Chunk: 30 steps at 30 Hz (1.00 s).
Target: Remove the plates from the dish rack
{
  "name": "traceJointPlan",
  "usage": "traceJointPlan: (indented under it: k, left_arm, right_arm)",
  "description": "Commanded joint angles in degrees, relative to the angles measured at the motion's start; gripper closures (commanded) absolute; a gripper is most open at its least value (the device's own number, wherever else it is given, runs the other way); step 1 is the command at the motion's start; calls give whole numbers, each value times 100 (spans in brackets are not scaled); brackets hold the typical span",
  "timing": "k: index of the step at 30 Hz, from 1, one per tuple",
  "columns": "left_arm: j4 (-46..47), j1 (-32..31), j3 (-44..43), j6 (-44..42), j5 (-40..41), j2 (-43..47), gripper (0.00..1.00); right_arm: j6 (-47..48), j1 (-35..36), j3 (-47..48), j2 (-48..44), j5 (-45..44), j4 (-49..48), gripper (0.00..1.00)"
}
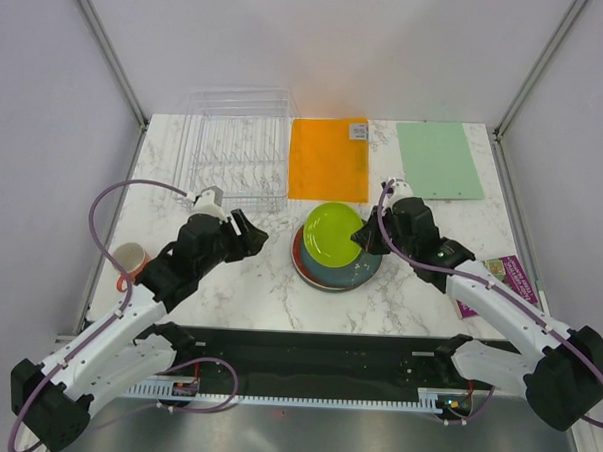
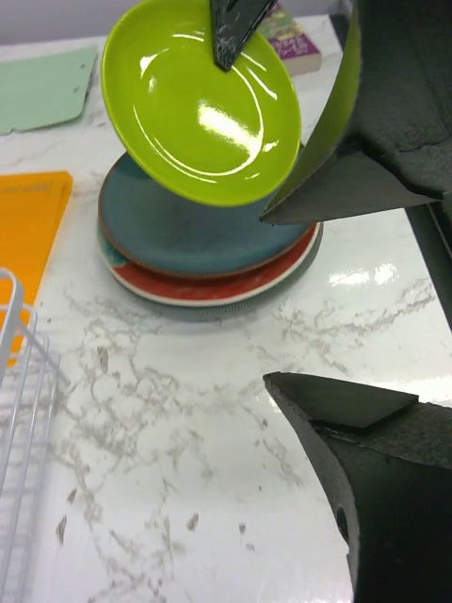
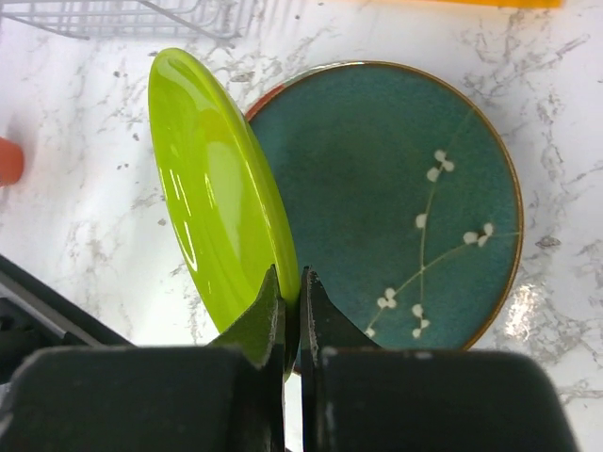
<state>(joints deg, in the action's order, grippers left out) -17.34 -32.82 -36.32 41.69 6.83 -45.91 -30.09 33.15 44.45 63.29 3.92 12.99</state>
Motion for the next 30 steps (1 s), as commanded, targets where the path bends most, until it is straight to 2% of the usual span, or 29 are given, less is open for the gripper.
traceJointPlan:
  k: [1,13,14,15,17,18,19,22,23,25,26,29,30]
  left_arm:
    - [-489,-14,247,-416,855,406,29]
    - [-630,-5,459,-495,1110,662,28]
    - [-639,-14,459,-495,1110,671,28]
    - [-639,-5,450,-504,1119,671,28]
    - [-665,-5,459,-513,1127,671,28]
    - [-665,-14,459,-513,1145,671,28]
    - [-674,-5,459,-513,1162,680,28]
    - [-683,-5,459,-539,1180,671,28]
    - [-683,-5,459,-548,1180,662,28]
    - [-683,-5,459,-566,1215,654,28]
    - [-683,-5,459,-574,1224,636,28]
    - [-709,-5,450,-592,1259,627,28]
    - [-700,-5,450,-609,1277,618,27]
  right_arm:
    - [82,-71,56,192,-514,63,100]
    - [73,-265,-24,1044,-410,-86,100]
    - [30,-274,-15,1080,-262,-78,89]
    - [20,-274,-6,1107,-208,-52,81]
    - [12,-274,-24,1168,-173,-51,75]
    - [-6,-282,-41,1177,-181,-43,66]
    - [-6,-274,-50,1177,-190,-34,53]
    - [-24,-274,-59,1134,-225,36,46]
    - [-15,-274,-59,1116,-251,97,34]
    - [-15,-274,-41,1028,-304,177,31]
    - [3,-282,-41,993,-331,255,22]
    - [55,-274,3,809,-627,553,2]
    - [90,-274,37,686,-708,625,2]
